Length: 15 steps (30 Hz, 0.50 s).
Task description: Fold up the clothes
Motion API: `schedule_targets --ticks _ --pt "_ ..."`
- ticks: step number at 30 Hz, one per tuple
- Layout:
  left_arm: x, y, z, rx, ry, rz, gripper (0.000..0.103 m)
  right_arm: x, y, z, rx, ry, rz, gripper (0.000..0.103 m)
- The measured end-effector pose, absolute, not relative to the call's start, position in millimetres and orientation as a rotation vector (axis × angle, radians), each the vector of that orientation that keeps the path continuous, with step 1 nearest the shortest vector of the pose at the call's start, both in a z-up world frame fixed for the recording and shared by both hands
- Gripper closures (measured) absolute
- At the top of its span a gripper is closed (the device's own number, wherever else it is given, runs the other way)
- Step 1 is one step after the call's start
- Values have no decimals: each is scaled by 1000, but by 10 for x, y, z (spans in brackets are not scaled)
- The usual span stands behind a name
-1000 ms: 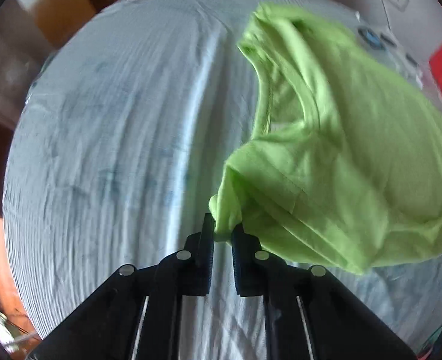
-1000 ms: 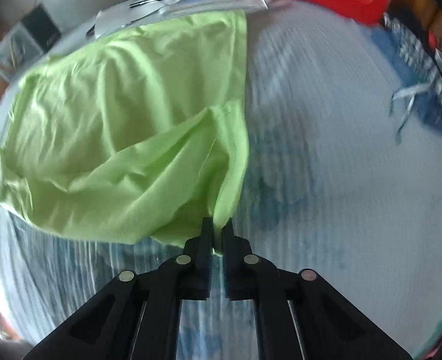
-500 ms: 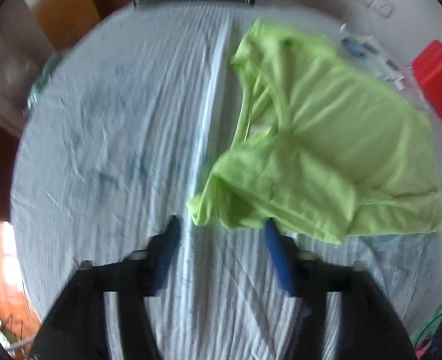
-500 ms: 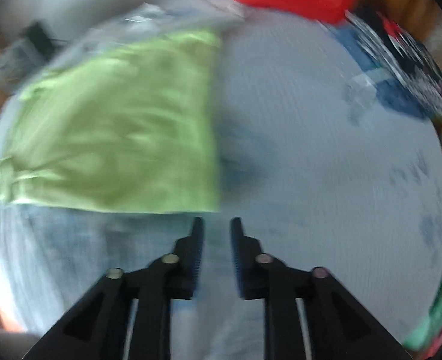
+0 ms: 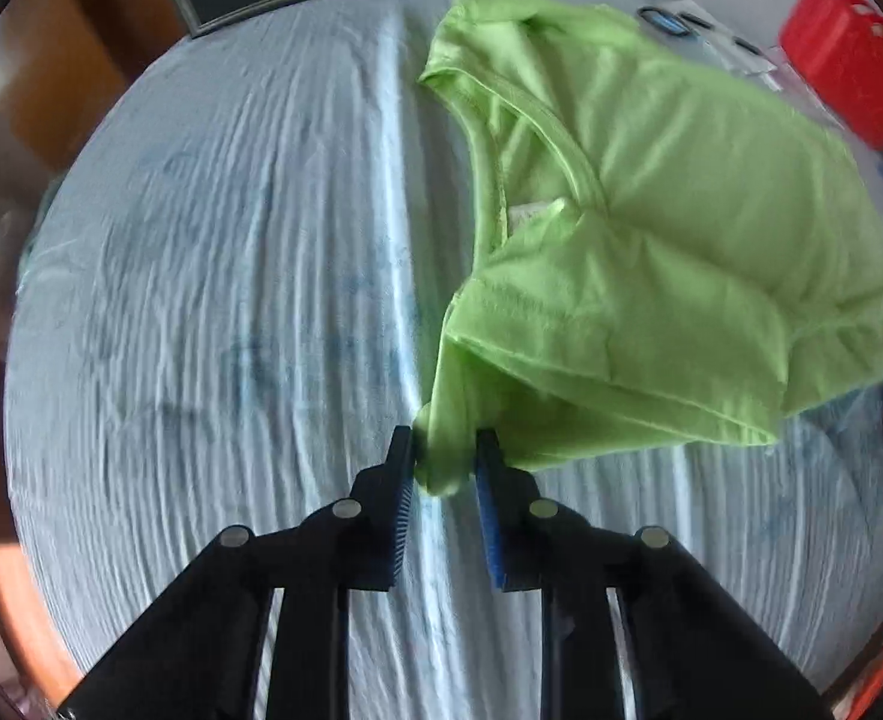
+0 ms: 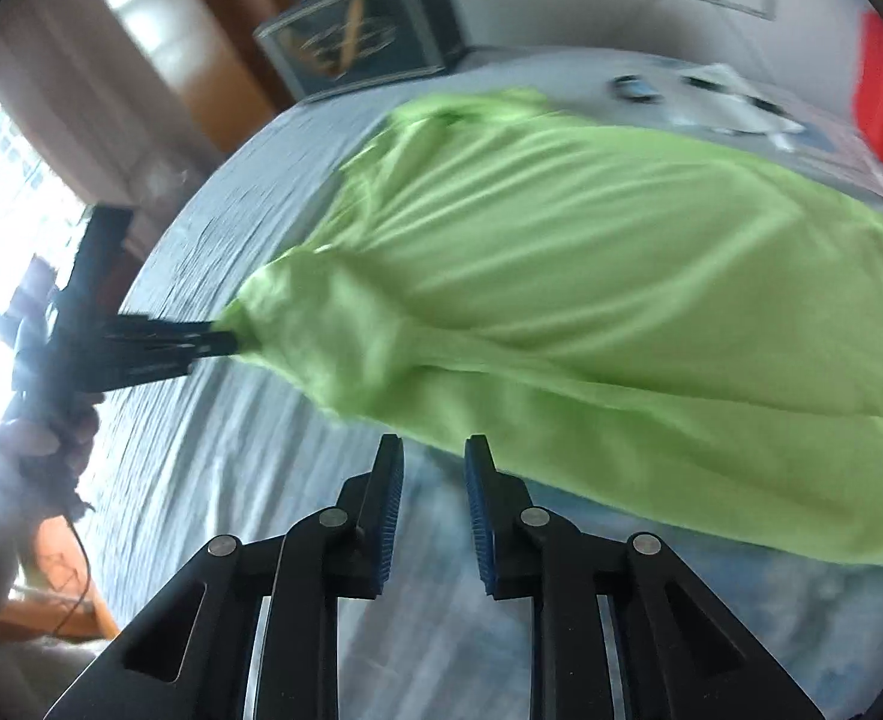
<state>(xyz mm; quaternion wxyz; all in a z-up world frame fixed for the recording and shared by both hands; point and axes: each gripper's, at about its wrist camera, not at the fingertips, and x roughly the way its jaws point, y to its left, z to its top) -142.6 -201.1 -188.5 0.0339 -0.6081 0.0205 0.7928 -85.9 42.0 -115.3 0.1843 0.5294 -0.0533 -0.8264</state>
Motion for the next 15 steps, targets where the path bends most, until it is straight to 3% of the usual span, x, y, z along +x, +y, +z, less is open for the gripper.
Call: schedule_targets --ticks 4,9,10,11,12,15 --pt "-1425 -2051 -1881 -1869 75 2383 84 -965 13 -1338 1508 -71 -2303 76" --pt "-1424 -2119 -1888 -1883 27 2342 84 -1117 -329 -1514 1545 164 -2272 76" --pt "-1422 -2128 -1889 -1885 22 2334 84 -1153 -375 -1550 1563 219 -2264 80" --pt "-1419 -2131 -1890 -1886 25 2327 84 -1202 -397 -1565 1573 247 -2262 95" --pt "-1416 -2133 -1890 -1886 30 2320 84 -1270 -367 -1550 1576 234 -2267 99" --pt "-1411 -2148 -1892 -1892 22 2310 84 -1636 -38 -1381 1550 37 -2336 99"
